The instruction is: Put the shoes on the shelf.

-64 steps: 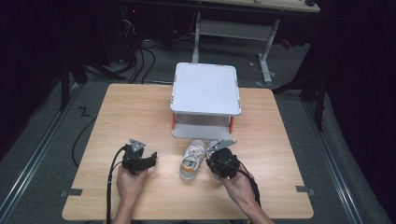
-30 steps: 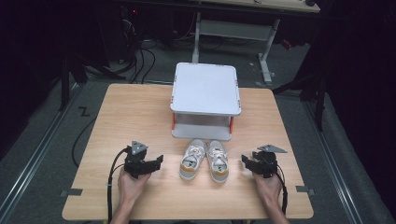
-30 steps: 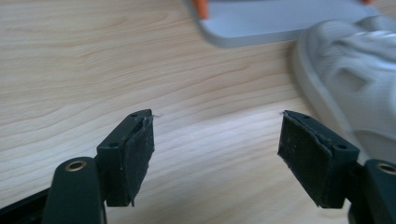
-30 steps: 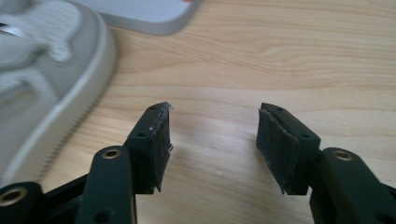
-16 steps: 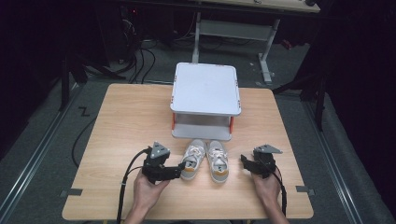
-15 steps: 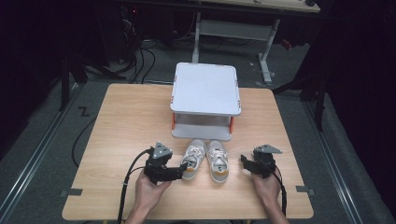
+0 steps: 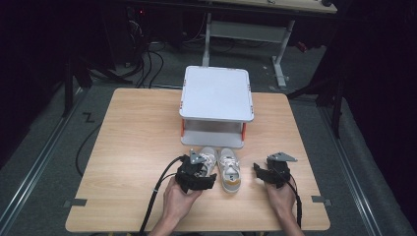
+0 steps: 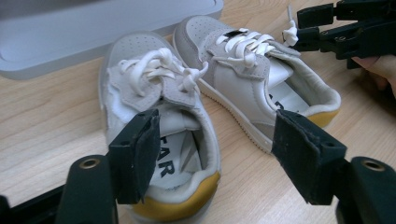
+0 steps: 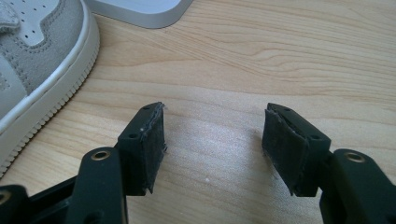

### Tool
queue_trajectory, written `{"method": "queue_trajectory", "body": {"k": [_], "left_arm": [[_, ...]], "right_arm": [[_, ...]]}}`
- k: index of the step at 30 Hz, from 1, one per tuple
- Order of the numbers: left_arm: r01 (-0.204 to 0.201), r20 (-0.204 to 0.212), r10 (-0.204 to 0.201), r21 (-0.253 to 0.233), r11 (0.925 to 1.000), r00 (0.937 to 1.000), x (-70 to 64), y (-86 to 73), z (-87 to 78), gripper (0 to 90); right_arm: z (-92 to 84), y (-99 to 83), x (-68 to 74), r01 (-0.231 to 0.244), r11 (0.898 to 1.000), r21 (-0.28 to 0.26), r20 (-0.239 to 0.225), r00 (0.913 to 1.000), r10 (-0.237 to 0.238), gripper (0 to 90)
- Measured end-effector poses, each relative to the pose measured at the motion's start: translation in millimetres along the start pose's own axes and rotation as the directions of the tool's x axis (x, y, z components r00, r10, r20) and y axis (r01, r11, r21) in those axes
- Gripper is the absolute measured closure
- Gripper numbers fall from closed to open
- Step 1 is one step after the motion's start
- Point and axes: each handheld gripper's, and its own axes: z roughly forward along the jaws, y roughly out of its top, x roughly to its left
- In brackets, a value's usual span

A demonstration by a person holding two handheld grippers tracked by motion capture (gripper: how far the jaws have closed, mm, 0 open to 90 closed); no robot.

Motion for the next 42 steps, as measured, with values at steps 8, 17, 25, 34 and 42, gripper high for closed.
{"method": "queue_trajectory", "body": {"k": [8,17,25,34,42], "left_arm": [[0.068,-0.001,-0.068,0.023,0.9975,0.9977,-5.7,4.1,15.9,28.8],[0.103,-0.068,-0.101,0.028,0.9942,0.9926,-16.3,9.3,25.3,23.9],[0.128,-0.081,-0.124,0.046,0.9907,0.989,-20.0,14.2,30.7,22.2],[0.12,-0.092,-0.113,0.067,0.9906,0.9893,-24.1,17.7,34.3,21.5],[0.109,-0.093,-0.102,0.073,0.9913,0.9904,-28.7,20.4,38.2,23.1]], "right_arm": [[0.0,0.0,0.0,0.0,1.0,0.0,0.0,1.0,0.0,39.1],[0.1,0.1,0.0,0.002,1.0,0.0,0.001,1.0,-0.002,39.1],[0.2,0.2,0.2,0.001,1.0,0.0,0.002,1.0,-0.001,39.0],[0.2,0.2,0.3,0.0,1.0,0.0,0.002,1.0,0.0,38.9],[0.2,0.2,0.3,0.001,1.0,0.0,0.002,1.0,-0.001,38.8]]}}
